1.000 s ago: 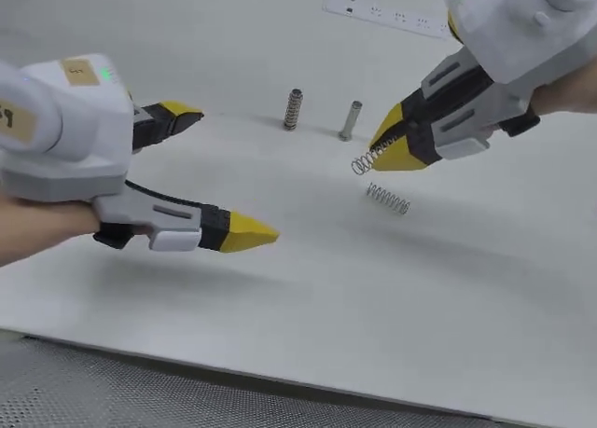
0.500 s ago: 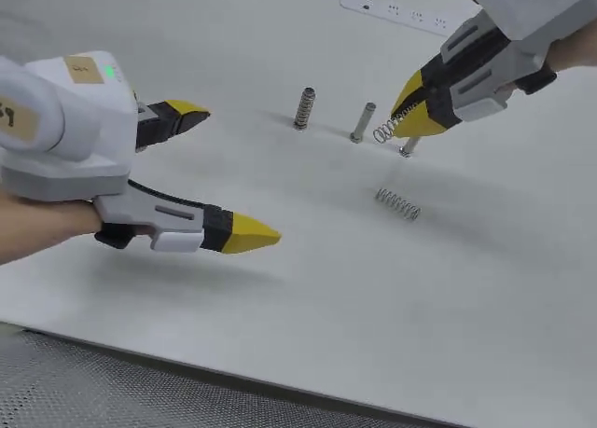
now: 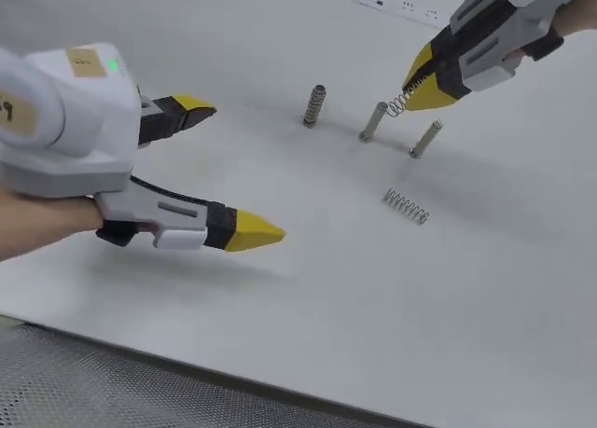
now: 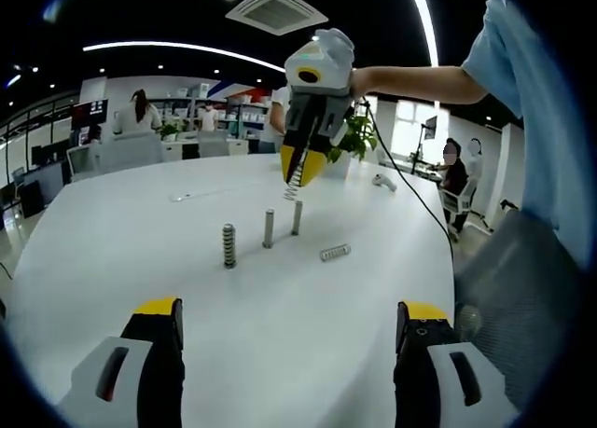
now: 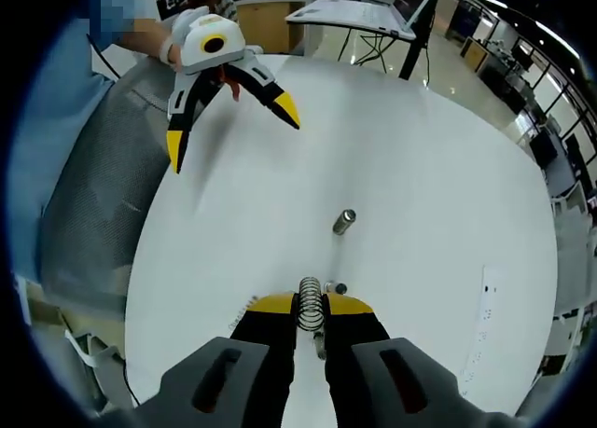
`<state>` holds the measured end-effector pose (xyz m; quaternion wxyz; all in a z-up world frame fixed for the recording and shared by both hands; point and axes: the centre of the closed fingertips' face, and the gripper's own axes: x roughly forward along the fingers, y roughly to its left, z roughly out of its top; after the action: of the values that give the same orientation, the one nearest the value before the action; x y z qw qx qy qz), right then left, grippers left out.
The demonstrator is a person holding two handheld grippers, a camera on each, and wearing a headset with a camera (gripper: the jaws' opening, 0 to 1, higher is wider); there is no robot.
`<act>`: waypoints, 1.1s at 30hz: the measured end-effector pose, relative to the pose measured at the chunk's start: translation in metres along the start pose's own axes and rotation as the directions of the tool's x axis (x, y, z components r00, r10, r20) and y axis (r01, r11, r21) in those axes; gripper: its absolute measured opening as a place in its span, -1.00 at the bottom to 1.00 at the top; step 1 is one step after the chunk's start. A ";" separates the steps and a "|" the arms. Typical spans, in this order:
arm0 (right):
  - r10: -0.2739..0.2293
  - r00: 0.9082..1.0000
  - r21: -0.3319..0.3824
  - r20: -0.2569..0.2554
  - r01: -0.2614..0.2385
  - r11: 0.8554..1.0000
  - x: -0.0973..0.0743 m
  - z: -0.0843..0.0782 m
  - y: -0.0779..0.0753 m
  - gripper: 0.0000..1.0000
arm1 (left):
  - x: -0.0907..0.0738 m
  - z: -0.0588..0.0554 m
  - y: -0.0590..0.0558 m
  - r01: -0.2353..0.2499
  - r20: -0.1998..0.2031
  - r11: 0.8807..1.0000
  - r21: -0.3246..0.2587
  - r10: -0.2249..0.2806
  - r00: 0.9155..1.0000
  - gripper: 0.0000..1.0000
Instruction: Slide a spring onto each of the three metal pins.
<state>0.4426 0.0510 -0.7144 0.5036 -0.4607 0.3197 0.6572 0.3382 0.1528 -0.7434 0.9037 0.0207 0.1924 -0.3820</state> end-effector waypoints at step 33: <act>0.022 0.992 -0.079 -0.126 -0.032 0.996 0.017 -0.010 -0.023 -0.85 | 0.001 -0.003 -0.002 0.008 -0.006 1.000 -0.019 -0.008 1.000 0.76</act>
<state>0.4667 0.0550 -0.7329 0.4545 -0.5166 0.3301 0.6462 0.3363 0.1510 -0.7460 0.9017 0.0124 0.1989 -0.3837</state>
